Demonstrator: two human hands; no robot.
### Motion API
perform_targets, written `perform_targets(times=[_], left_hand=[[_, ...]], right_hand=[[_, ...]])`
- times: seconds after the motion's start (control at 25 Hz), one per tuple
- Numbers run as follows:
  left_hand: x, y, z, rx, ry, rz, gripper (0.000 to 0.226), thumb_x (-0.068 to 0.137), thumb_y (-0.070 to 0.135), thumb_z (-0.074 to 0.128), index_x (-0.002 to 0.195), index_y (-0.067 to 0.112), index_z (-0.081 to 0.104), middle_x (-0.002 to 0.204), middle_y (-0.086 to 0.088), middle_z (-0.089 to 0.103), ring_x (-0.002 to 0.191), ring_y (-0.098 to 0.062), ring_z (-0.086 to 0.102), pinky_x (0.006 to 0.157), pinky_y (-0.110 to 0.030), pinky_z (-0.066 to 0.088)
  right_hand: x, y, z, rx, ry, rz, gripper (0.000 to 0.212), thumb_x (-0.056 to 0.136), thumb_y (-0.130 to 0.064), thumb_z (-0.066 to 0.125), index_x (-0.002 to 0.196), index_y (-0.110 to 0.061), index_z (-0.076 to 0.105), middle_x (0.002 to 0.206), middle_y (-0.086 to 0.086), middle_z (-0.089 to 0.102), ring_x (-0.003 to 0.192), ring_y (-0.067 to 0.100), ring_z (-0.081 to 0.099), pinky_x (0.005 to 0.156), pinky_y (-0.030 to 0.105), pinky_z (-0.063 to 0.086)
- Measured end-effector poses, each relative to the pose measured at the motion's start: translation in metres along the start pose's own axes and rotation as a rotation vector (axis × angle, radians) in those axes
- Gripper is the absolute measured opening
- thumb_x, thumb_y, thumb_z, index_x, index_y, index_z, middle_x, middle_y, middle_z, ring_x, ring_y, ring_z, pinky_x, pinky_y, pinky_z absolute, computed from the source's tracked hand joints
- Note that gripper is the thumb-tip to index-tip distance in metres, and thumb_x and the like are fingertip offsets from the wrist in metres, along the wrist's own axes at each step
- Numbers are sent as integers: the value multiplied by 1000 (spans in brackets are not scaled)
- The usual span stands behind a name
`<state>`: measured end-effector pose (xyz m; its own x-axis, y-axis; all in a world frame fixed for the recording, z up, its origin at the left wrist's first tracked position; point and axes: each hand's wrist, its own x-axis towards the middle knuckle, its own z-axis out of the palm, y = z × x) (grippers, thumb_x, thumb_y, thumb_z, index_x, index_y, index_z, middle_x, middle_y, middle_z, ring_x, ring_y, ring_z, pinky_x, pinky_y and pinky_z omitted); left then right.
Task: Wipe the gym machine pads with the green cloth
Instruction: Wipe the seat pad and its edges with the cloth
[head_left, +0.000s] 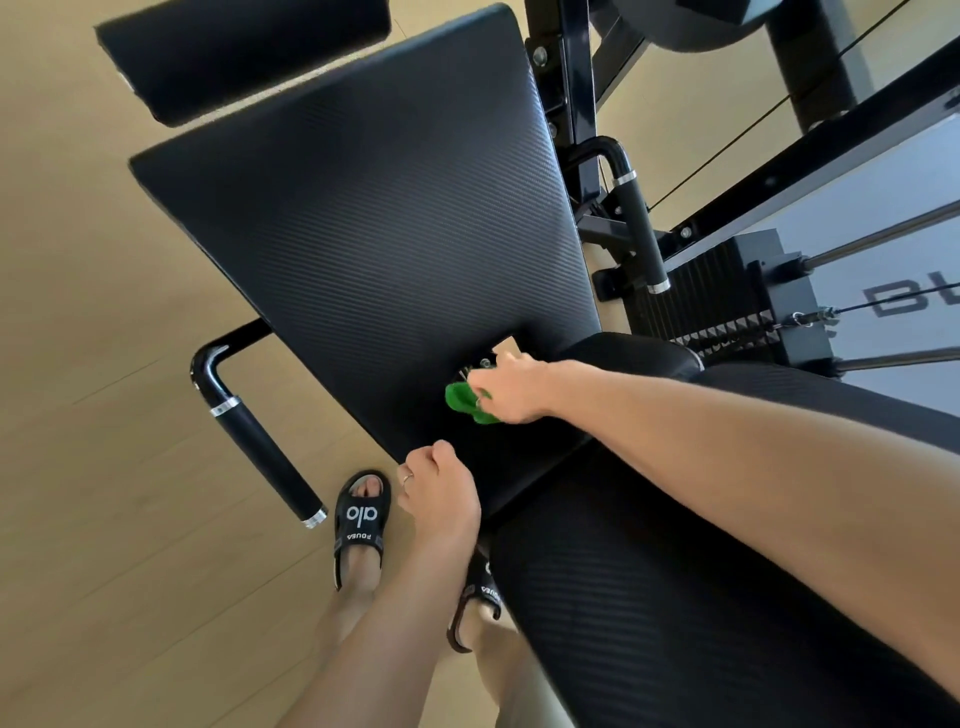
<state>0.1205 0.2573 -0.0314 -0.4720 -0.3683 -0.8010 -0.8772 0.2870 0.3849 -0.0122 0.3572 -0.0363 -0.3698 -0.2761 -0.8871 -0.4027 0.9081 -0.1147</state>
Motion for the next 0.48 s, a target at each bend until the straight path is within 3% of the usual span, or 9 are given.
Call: perform_targets(times=[0.12, 0.24, 0.36, 0.48], left_hand=[[-1, 2, -22, -266, -97, -97, 51, 102, 38, 26, 141, 9, 43, 142, -14, 45, 131, -31, 41, 108, -38, 31], [3, 9, -30, -474, -183, -271, 81, 75, 66, 29, 138, 19, 47, 137, -11, 52, 124, -30, 49, 110, -48, 36], [-10, 21, -40, -529, -302, -303, 65, 90, 61, 26, 140, 25, 50, 139, -10, 52, 128, -31, 48, 108, -48, 36], [-11, 22, -40, -574, -339, -308, 65, 97, 61, 22, 144, 23, 46, 145, -11, 48, 133, -31, 45, 112, -48, 34]], right_hand=[[-33, -37, 1, 71, -7, -94, 32, 105, -38, 38, 129, -22, 49, 128, 20, 47, 119, 42, 51, 97, 50, 43], [-70, -68, 5, 147, -27, -234, 40, 103, -35, 45, 140, -20, 47, 124, 15, 53, 107, 33, 58, 89, 41, 47], [-95, -71, 10, 142, 16, -276, 45, 101, -38, 49, 141, -18, 47, 118, 11, 57, 95, 26, 58, 78, 34, 45], [-88, -51, 9, 58, 75, -251, 42, 100, -44, 47, 139, -29, 46, 120, 13, 54, 106, 32, 58, 86, 42, 48]])
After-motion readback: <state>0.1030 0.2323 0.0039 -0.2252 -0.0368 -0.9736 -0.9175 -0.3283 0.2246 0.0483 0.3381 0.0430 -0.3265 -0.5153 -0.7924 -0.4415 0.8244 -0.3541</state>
